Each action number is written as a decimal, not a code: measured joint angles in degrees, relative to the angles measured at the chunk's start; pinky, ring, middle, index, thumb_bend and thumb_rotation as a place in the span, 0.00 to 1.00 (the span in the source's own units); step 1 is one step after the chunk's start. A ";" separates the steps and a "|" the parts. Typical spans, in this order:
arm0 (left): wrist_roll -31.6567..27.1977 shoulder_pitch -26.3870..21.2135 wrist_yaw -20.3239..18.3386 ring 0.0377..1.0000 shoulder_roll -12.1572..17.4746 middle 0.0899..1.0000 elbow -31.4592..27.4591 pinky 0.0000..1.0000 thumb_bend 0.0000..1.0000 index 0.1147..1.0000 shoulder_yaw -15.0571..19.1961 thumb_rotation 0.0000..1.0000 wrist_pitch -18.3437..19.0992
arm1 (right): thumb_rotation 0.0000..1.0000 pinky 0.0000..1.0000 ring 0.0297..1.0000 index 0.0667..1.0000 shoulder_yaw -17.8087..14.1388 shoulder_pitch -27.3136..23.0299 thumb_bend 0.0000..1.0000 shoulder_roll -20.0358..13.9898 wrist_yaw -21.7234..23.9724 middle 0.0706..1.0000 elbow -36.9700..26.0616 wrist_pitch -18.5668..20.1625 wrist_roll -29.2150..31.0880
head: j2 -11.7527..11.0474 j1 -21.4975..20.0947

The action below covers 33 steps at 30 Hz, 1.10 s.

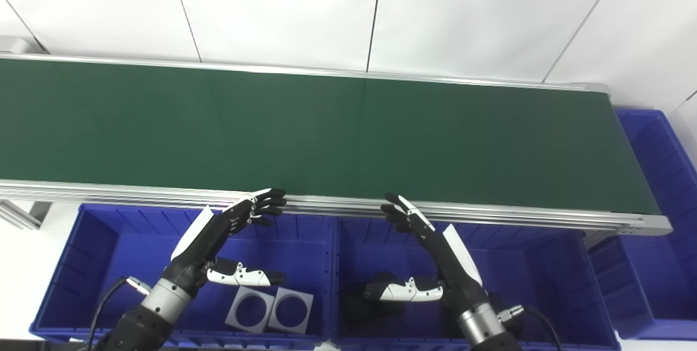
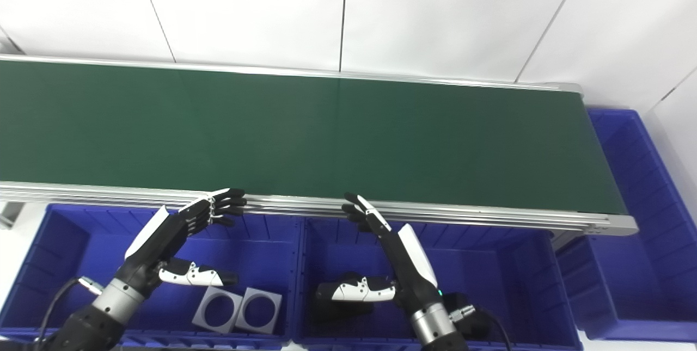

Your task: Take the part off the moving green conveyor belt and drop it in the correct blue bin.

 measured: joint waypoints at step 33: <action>-2.10 0.36 -1.53 0.76 0.75 0.79 -0.59 0.70 0.85 0.80 0.64 0.16 -0.55 | 0.39 0.84 0.84 0.91 2.08 0.32 0.92 0.56 -1.24 0.84 -0.16 2.30 -2.41 | 1.49 -4.76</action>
